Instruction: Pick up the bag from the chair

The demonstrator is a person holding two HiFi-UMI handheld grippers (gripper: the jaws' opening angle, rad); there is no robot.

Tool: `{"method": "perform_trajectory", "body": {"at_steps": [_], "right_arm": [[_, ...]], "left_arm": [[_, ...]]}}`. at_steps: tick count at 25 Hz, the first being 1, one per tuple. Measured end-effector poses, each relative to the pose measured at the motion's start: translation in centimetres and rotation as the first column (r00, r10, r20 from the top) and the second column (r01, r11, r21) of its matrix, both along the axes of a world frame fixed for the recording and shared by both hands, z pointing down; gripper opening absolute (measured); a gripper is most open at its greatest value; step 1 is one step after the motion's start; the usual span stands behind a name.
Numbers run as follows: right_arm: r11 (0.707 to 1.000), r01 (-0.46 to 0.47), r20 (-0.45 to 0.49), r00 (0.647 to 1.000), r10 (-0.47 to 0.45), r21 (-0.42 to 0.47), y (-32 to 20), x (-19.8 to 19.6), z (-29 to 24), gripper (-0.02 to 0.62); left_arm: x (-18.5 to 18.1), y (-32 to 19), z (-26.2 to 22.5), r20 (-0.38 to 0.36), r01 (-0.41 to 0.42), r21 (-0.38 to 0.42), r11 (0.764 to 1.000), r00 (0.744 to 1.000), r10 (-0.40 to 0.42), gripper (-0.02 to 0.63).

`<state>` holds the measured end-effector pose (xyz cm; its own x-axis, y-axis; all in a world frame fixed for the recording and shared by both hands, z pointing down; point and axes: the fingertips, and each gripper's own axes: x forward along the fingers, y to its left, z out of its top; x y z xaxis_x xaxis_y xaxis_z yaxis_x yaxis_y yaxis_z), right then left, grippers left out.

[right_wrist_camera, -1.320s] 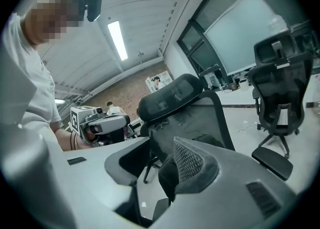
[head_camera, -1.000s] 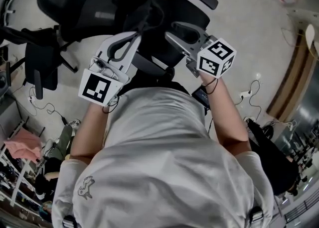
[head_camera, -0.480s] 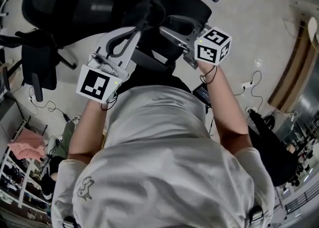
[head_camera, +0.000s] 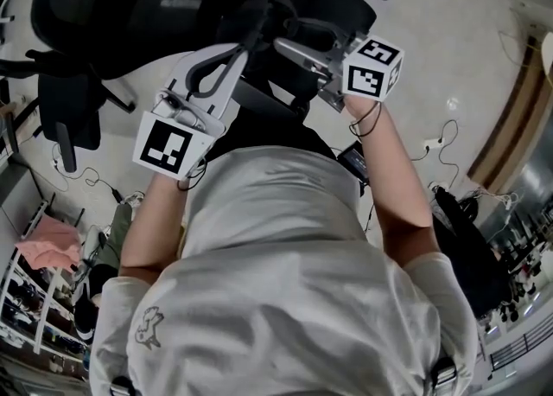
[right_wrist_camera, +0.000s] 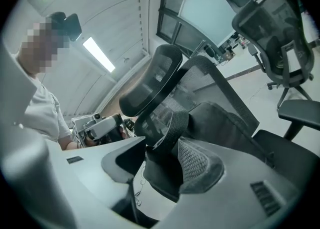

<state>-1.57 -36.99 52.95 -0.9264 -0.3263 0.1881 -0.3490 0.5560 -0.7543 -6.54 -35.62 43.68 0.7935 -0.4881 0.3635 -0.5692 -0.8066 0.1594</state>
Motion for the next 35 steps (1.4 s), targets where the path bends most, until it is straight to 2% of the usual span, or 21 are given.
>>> {"method": "perform_trajectory", "body": {"at_steps": [9,20,30,35], "right_arm": [[1.000,-0.005,0.095,0.995,0.007,-0.022,-1.5,-1.5,0.1,0.187],[1.000,0.008,0.199,0.980,-0.010,0.008,-1.4,-2.4,-2.5,0.187],[0.998,0.036,0.218,0.975,-0.047,0.051,-2.3,-4.1,-4.7,0.187],[0.997,0.060,0.242,0.968,-0.067,0.037,-2.9,-5.4,-5.3,0.186]], "left_arm": [[-1.0,-0.8,0.9,0.002,0.007,-0.016,1.000,1.000,-0.007,0.012],[-0.9,-0.5,0.6,-0.006,0.012,-0.013,1.000,1.000,-0.012,0.012],[-1.6,-0.8,-0.7,-0.014,0.024,0.011,1.000,1.000,-0.024,0.012],[-2.2,-1.2,-1.3,-0.018,0.039,0.020,0.999,0.999,-0.038,0.012]]}}
